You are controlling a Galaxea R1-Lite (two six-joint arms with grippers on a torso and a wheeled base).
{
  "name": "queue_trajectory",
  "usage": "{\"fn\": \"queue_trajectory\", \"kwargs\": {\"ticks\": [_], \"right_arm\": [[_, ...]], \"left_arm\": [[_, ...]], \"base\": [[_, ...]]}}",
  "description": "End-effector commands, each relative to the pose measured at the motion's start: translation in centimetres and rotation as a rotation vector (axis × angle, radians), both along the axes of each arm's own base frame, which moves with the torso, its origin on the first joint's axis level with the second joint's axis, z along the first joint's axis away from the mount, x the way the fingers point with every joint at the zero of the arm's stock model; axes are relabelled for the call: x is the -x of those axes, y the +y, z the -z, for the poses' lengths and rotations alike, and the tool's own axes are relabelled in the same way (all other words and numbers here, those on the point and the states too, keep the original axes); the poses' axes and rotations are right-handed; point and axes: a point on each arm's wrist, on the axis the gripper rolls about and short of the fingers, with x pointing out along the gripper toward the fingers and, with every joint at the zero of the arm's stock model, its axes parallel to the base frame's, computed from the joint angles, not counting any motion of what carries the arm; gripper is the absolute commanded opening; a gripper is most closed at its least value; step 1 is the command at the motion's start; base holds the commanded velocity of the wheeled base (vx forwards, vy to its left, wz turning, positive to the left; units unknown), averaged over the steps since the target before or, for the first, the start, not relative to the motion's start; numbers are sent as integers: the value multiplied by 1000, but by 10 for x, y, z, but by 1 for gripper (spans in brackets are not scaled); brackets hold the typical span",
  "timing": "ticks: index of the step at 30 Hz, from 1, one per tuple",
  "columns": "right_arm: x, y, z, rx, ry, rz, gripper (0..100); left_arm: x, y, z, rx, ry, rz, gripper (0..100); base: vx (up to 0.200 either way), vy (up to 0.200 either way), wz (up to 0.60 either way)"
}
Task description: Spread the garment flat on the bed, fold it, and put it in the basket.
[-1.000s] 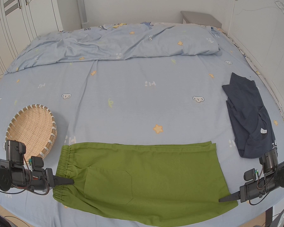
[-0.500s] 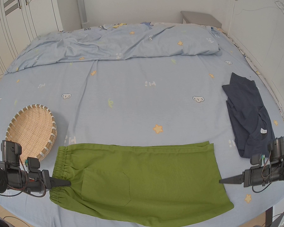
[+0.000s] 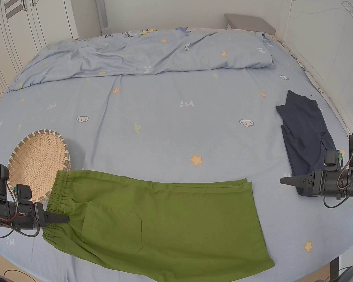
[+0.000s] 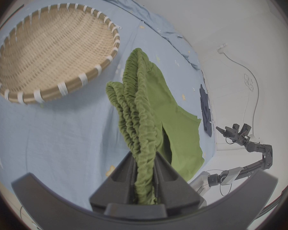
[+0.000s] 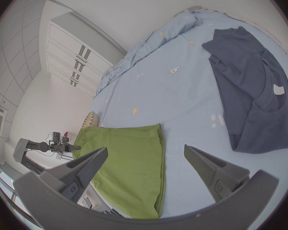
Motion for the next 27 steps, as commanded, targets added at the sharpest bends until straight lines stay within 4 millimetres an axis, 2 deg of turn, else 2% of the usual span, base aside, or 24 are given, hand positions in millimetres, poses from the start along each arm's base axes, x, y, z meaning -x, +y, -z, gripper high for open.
{"fn": "queue_trajectory", "kwargs": {"ticks": [1,8,9,10,13,22,27], "right_arm": [[1,2,-12,-4,-47,-8,100],[1,2,-14,-2,-39,-7,100],[1,2,-14,-2,-39,-7,100],[2,2,-14,-3,-38,-6,100],[2,1,-14,-3,-38,-3,100],[5,1,-18,12,-41,17,100],[9,1,-21,25,-46,32,100]], "left_arm": [[-4,1,-23,-44,-73,-6,0],[-1,-30,-64,-150,-110,100,0],[-1,-30,-64,-150,-110,100,0],[0,-41,-74,-173,-122,141,0],[1,-55,-86,-192,-140,204,0],[3,-88,-102,-245,-199,335,0],[-5,-118,-110,-264,-232,445,0]], "base": [[0,0,0],[0,0,0],[0,0,0],[0,0,0],[0,0,0],[0,0,0],[0,0,0]]}}
